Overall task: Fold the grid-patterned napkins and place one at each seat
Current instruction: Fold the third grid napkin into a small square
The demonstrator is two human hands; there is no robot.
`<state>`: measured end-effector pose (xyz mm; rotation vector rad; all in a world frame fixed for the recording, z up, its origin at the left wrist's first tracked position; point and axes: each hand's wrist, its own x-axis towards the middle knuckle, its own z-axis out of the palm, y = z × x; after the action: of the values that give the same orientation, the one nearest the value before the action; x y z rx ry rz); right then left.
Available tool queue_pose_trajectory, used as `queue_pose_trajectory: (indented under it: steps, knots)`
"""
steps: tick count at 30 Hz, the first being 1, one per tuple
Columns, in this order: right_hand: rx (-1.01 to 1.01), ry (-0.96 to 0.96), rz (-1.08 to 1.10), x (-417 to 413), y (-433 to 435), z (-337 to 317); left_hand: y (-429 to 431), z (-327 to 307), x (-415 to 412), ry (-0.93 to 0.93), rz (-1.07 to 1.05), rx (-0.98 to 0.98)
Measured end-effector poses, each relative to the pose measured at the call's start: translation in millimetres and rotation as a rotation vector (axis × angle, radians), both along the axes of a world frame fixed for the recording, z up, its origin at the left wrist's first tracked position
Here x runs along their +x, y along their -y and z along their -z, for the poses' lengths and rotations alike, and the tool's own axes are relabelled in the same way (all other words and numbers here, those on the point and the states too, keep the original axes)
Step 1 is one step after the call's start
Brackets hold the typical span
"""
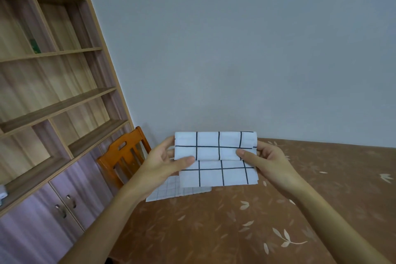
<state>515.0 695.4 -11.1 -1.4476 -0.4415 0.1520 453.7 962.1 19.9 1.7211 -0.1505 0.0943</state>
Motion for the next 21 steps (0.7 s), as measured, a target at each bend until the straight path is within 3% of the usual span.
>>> queue_pose_trajectory:
  steps: [5,12,21]
  knots:
    - [-0.057,0.085,0.021,-1.1,-0.2,-0.1,-0.6,0.8,-6.7,-0.005,0.015,0.073]
    - [-0.046,0.157,0.037,-5.3,3.4,0.7,-6.9,0.2,-11.8,-0.074,0.136,-0.026]
    - [-0.027,0.142,0.011,-6.1,15.1,4.2,-8.6,4.4,-13.6,-0.066,0.062,-0.144]
